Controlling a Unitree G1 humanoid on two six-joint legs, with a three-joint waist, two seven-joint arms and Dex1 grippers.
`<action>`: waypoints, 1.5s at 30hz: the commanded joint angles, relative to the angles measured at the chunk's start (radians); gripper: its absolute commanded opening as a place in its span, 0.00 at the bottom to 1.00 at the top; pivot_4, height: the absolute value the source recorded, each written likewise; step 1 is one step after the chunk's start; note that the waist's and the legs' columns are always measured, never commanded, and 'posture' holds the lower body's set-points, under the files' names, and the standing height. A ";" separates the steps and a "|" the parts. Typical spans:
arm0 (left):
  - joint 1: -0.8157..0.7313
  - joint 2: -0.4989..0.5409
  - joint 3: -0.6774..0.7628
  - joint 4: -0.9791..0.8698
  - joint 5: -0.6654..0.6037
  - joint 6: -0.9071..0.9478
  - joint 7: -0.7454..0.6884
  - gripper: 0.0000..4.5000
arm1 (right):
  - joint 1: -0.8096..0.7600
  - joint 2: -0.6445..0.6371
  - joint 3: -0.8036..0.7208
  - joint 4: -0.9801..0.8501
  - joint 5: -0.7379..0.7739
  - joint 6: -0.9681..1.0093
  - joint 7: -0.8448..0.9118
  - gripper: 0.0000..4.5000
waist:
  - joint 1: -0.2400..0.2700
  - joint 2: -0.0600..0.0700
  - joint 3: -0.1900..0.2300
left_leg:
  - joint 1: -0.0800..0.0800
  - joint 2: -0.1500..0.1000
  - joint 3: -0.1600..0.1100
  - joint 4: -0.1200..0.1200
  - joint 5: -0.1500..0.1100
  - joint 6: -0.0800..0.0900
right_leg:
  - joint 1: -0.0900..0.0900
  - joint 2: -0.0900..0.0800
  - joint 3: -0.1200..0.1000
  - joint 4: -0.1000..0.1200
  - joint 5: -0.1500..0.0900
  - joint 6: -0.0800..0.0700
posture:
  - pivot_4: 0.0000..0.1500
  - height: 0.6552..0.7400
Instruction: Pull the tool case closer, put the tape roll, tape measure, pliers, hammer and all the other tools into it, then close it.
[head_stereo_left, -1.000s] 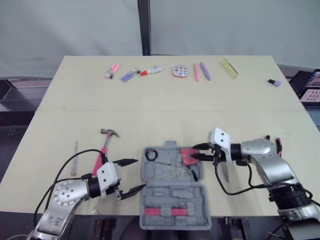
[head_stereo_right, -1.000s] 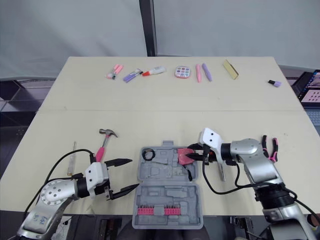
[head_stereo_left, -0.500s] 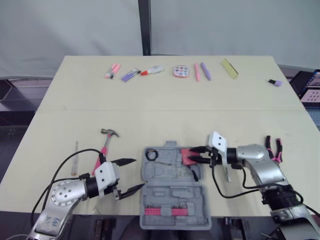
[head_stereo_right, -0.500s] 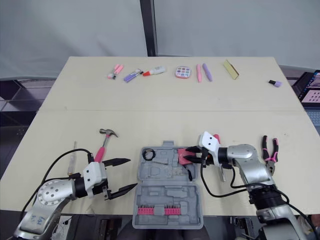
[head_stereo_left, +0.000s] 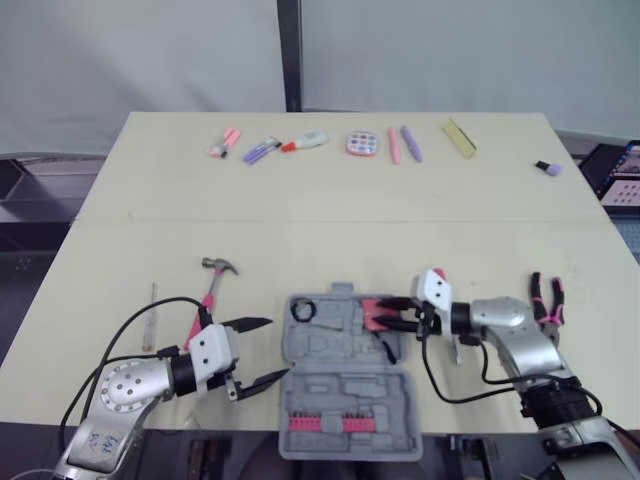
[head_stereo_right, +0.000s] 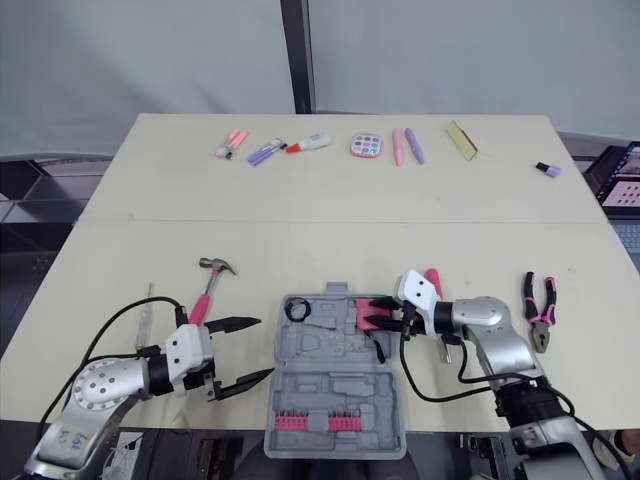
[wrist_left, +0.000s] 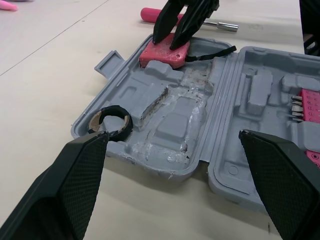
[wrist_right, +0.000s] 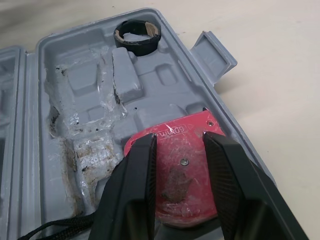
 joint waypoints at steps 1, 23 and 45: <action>-0.003 0.008 0.015 -0.031 -0.012 -0.002 -0.004 1.00 | 0.029 0.007 0.026 0.055 -0.032 -0.026 -0.013 0.35 | 0.000 0.000 0.000 | 0.000 0.000 0.000 0.000 0.000 0.000 | 0.000 0.000 0.000 0.000 0.000 0.000 | 1.00 0.69; 0.004 0.013 0.018 -0.045 -0.015 0.007 -0.006 1.00 | 0.070 0.029 0.032 0.117 -0.038 -0.062 -0.040 0.35 | 0.000 -0.010 -0.007 | 0.003 0.000 -0.002 0.000 0.000 0.000 | 0.002 0.000 0.000 0.000 0.000 0.000 | 1.00 0.69; 0.108 0.040 0.208 -0.163 -0.230 0.236 0.012 1.00 | 0.337 -0.239 -0.295 -0.682 0.289 0.430 -0.096 0.35 | 0.008 -0.006 -0.004 | -0.002 0.000 -0.003 -0.002 0.000 0.000 | 0.001 0.000 0.001 -0.002 0.000 0.000 | 1.00 0.69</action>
